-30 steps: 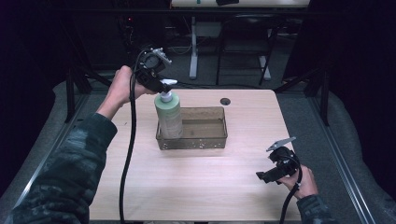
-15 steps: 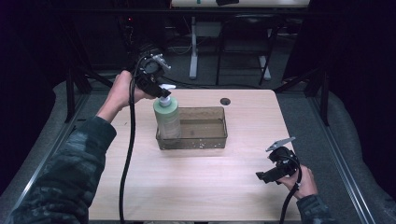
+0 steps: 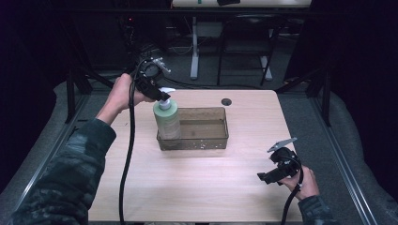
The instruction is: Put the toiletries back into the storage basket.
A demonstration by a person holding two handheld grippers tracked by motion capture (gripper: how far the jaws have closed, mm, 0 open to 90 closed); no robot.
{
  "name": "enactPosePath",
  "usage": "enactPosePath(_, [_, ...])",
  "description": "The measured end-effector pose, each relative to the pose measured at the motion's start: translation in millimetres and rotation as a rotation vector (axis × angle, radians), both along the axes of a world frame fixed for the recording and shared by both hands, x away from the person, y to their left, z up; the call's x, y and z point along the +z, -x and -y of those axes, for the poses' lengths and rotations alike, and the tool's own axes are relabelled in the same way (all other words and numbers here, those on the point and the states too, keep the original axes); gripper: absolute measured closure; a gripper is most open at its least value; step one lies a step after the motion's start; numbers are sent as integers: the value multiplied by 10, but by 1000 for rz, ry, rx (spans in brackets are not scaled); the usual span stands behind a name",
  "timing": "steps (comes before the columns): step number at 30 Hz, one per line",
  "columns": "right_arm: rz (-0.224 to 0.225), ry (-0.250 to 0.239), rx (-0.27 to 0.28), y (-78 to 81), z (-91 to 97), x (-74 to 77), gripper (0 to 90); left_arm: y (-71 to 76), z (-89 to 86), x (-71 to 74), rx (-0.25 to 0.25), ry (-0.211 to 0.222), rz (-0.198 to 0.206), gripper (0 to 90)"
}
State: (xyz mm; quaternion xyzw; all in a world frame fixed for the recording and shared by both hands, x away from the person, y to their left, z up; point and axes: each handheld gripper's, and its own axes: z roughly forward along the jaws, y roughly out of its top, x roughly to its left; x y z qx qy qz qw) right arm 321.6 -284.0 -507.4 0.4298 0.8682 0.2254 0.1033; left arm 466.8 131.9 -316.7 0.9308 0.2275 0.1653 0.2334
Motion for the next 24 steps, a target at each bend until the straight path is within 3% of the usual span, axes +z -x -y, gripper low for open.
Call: enactPosePath(24, [3, 2, 1, -2, 8, 5, 9, -30, -10, -135, -6, -34, -46, 622])
